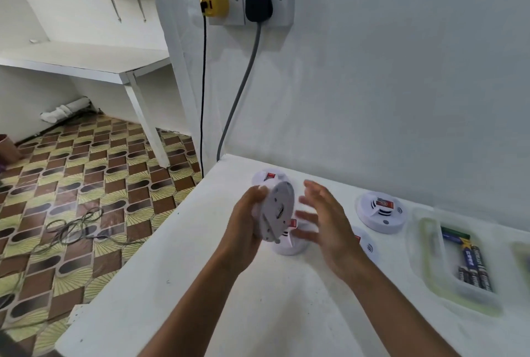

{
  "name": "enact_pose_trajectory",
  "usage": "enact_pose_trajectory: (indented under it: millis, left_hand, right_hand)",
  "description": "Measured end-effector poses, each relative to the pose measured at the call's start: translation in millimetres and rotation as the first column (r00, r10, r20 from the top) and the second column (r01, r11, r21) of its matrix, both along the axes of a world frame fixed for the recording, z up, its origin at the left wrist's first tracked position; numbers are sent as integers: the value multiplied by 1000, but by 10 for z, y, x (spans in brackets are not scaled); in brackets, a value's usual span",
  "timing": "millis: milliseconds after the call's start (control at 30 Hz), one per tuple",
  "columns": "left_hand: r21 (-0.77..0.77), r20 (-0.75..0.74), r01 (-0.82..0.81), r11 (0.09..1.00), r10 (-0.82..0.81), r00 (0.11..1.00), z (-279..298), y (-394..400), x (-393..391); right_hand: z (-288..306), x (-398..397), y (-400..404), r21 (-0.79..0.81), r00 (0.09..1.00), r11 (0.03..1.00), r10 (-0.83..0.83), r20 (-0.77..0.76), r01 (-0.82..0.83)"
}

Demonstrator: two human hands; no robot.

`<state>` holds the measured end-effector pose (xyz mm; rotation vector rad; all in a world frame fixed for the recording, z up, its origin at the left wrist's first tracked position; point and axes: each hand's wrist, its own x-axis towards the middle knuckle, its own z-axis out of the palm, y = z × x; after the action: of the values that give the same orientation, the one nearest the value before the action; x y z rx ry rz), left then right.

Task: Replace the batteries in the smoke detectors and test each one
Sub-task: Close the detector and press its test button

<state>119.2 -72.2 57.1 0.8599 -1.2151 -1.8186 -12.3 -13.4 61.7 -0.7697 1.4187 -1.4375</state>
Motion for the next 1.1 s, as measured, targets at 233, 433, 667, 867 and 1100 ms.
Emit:
enact_pose_trajectory:
  millis: [233, 433, 667, 867, 1100]
  left_hand:
    - [-874, 278, 110, 474, 299, 913, -109, 19, 105]
    - [-791, 248, 75, 608, 207, 946, -30, 169, 201]
    - [-462, 242, 19, 887, 105, 964, -238, 328, 328]
    - [-142, 197, 55, 988, -27, 980, -460, 483, 477]
    - [-37, 116, -37, 999, 41, 992, -787, 685, 582]
  right_hand:
    - [70, -123, 200, -174, 738, 909, 410, 536, -379]
    - [-115, -204, 276, -266, 695, 856, 516, 501, -443]
    - [-328, -201, 415, -184, 733, 880, 468, 493, -438]
    - [-499, -78, 556, -66, 819, 886, 450, 356, -459]
    - [-798, 127, 782, 37, 966, 971, 230, 120, -236]
